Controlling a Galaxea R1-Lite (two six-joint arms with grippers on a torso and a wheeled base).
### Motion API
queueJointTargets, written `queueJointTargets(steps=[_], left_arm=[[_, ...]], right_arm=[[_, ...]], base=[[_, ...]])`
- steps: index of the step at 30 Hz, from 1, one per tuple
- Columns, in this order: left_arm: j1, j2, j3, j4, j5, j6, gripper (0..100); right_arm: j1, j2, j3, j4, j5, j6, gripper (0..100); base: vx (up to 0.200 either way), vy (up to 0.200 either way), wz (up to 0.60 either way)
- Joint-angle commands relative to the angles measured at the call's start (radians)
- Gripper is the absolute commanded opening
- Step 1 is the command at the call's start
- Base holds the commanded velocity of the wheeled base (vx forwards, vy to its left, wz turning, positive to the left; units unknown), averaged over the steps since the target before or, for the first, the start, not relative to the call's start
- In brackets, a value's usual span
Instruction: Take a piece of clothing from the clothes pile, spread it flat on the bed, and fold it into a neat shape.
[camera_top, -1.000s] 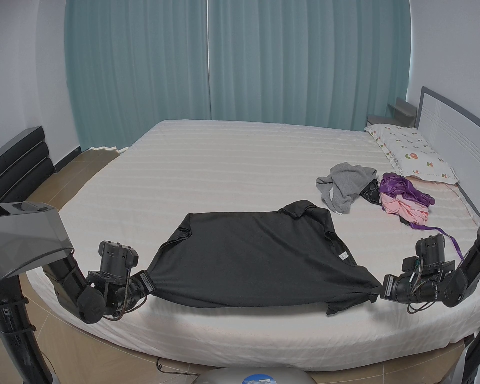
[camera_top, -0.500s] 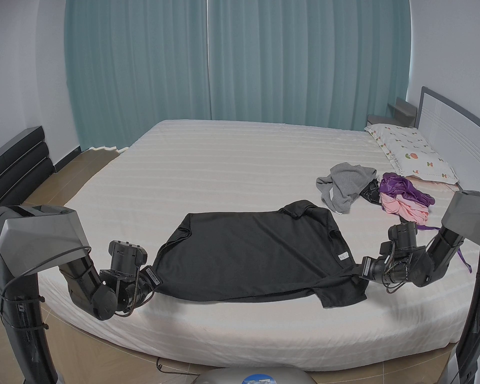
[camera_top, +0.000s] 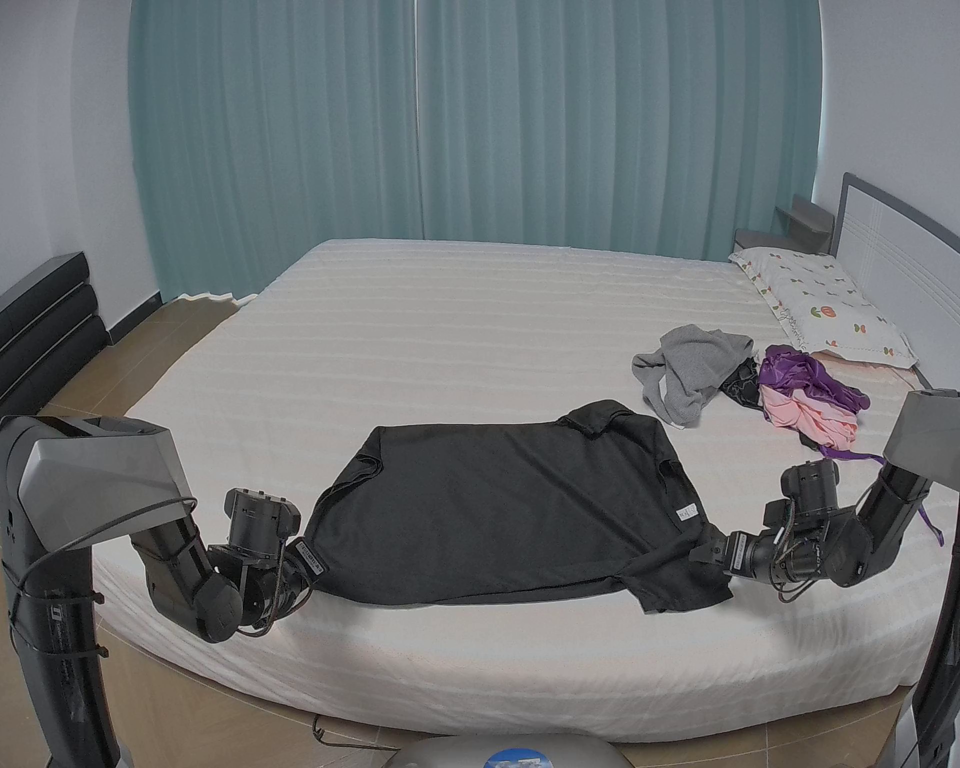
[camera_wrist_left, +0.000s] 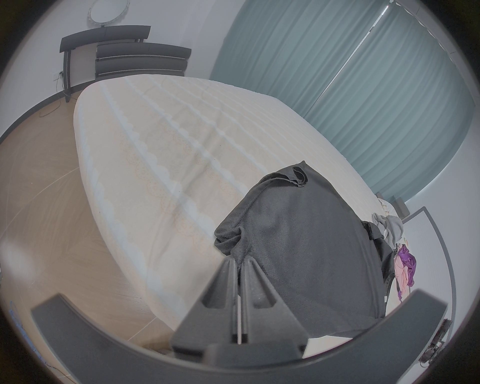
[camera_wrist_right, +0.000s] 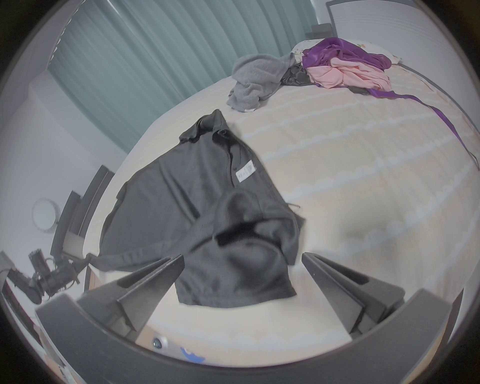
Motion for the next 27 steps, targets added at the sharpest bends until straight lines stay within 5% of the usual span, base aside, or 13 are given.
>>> queueJointTargets(steps=[1, 23, 24, 27], left_arm=[[0.0, 0.006, -0.001, 0.0, -0.001, -0.001, 0], [0.0, 0.0, 0.005, 0.0, -0.001, -0.003, 0], [0.0, -0.002, 0.007, 0.0, -0.001, -0.003, 0], [-0.001, -0.003, 0.011, 0.0, -0.001, -0.001, 0]], right_arm=[[-0.028, -0.075, 0.132, -0.047, 0.053, -0.065, 100], [0.004, 0.109, 0.035, -0.067, 0.024, -0.11, 100], [0.006, 0.114, 0.034, -0.067, 0.016, -0.108, 0], [0.006, 0.114, 0.034, -0.067, -0.002, -0.11, 0]], base=[[0.0, 0.0, 0.0], [0.0, 0.0, 0.0], [0.0, 0.0, 0.0], [0.0, 0.0, 0.0]])
